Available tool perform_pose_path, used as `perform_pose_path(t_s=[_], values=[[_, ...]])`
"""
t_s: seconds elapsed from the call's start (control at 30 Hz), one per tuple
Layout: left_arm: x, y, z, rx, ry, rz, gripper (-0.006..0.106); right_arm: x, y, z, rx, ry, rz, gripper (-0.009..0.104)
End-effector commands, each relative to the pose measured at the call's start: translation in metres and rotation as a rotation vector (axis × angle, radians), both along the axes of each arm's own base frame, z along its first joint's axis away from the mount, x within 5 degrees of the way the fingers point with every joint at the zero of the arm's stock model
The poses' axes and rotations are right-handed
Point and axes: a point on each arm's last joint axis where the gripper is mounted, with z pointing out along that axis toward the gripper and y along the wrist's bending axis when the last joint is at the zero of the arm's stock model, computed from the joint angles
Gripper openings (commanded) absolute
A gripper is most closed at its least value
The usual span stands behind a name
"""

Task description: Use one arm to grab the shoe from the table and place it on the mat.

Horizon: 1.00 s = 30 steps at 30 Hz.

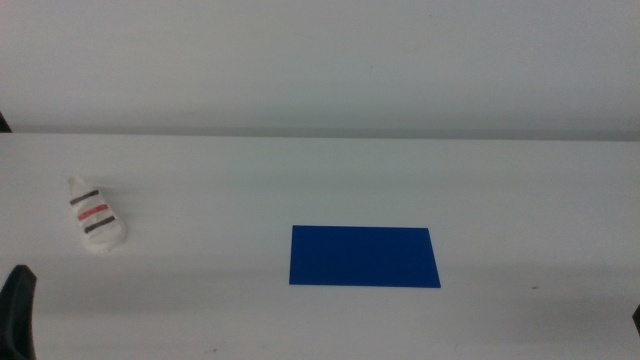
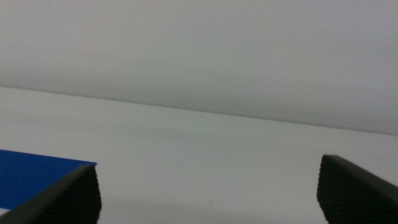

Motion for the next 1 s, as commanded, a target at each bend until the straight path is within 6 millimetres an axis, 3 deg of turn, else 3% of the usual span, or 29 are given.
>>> perform_pose_path(t_s=[0.0,0.23,0.33,0.43,0.57,0.8,0.97], values=[[0.001,0.001,0.008,-0.017,0.035,0.008,0.094,-0.001,0.0,-0.012,-0.003,-0.002,0.0,0.093],[0.039,0.007,0.1,-0.043,0.577,0.067,0.094,-0.001,0.0,-0.012,-0.003,-0.002,0.0,0.093],[0.069,0.013,0.118,-0.078,0.819,0.139,0.094,-0.001,0.0,-0.012,-0.003,-0.002,0.0,0.093],[0.102,0.016,0.128,-0.232,0.975,0.241,0.094,-0.001,0.0,-0.012,-0.003,-0.002,0.0,0.093],[0.159,0.019,0.13,-0.283,1.077,0.307,0.094,-0.001,0.0,-0.012,-0.003,-0.002,0.0,0.093],[0.243,0.028,0.1,-0.327,1.281,0.414,0.094,-0.001,0.0,-0.012,-0.003,-0.002,0.0,0.093],[0.29,0.046,0.073,-0.412,1.385,0.463,0.094,-0.001,0.0,-0.012,-0.003,-0.002,0.0,0.093]])
